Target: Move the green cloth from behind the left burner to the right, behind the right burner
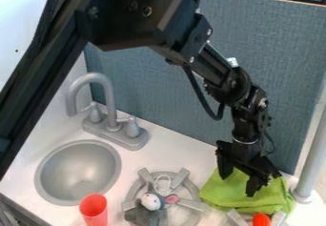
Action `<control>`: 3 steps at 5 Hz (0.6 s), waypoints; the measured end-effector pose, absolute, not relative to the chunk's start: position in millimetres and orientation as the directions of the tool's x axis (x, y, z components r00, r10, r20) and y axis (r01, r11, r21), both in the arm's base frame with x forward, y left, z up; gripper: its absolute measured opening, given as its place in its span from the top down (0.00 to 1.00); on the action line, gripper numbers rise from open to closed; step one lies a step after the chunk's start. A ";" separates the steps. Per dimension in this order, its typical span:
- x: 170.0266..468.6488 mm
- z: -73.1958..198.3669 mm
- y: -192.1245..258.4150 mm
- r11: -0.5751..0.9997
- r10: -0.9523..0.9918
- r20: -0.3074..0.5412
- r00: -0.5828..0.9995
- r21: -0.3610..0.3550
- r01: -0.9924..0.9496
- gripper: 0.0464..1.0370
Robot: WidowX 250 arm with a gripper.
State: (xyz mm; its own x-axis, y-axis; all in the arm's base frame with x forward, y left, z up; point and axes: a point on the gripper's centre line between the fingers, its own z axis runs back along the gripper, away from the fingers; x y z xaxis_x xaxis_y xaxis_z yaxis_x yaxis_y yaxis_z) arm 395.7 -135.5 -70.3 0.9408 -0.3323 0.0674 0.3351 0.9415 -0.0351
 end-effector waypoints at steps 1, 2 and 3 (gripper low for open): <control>386.8 -36.6 -124.3 0.954 -0.298 0.094 0.950 0.015 0.298 0.04; 356.5 -6.9 -110.6 0.965 -0.258 0.034 0.965 0.045 0.257 0.04; 330.0 8.9 -105.2 0.976 -0.219 0.016 0.976 0.021 0.218 0.04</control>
